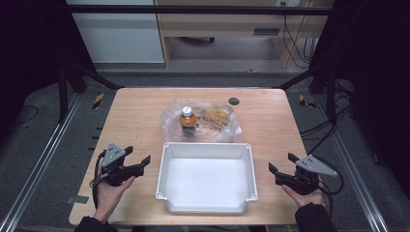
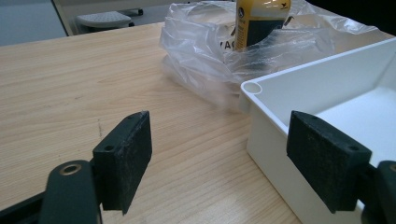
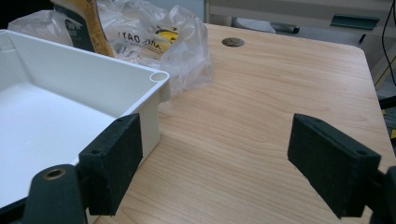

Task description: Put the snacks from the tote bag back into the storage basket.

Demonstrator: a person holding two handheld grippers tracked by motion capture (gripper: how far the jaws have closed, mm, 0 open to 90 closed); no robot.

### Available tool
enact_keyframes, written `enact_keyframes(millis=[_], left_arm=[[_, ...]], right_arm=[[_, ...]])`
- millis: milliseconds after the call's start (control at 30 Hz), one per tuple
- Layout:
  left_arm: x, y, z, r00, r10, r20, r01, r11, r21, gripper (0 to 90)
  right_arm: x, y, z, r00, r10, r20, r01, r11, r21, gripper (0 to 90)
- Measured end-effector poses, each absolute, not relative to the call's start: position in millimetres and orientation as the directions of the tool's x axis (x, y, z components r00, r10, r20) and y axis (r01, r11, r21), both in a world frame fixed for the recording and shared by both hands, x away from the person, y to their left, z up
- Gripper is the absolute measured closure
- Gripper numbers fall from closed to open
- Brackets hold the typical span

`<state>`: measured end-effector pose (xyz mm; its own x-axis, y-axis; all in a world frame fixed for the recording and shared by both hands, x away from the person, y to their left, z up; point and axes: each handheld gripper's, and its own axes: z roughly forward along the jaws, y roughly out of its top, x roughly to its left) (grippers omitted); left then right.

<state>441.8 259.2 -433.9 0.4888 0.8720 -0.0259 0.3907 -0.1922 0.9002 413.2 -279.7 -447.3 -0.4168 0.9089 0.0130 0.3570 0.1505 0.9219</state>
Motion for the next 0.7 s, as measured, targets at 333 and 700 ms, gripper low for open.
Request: enact_keyframes(millis=[333, 700], left_arm=[[441.4, 257.3, -433.2, 0.493, 0.869, -0.028, 0.384, -0.189, 0.904, 22.0], [442.3, 251.4, -430.6, 0.501, 0.865, -0.022, 0.375, -0.194, 0.907, 21.9]], right_arm=[[411.9, -280.9, -447.6, -0.409, 0.913, 0.011, 0.353, 0.147, 0.924, 16.7], [412.7, -281.4, -448.5, -0.404, 0.915, 0.010, 0.355, 0.147, 0.923, 16.4]])
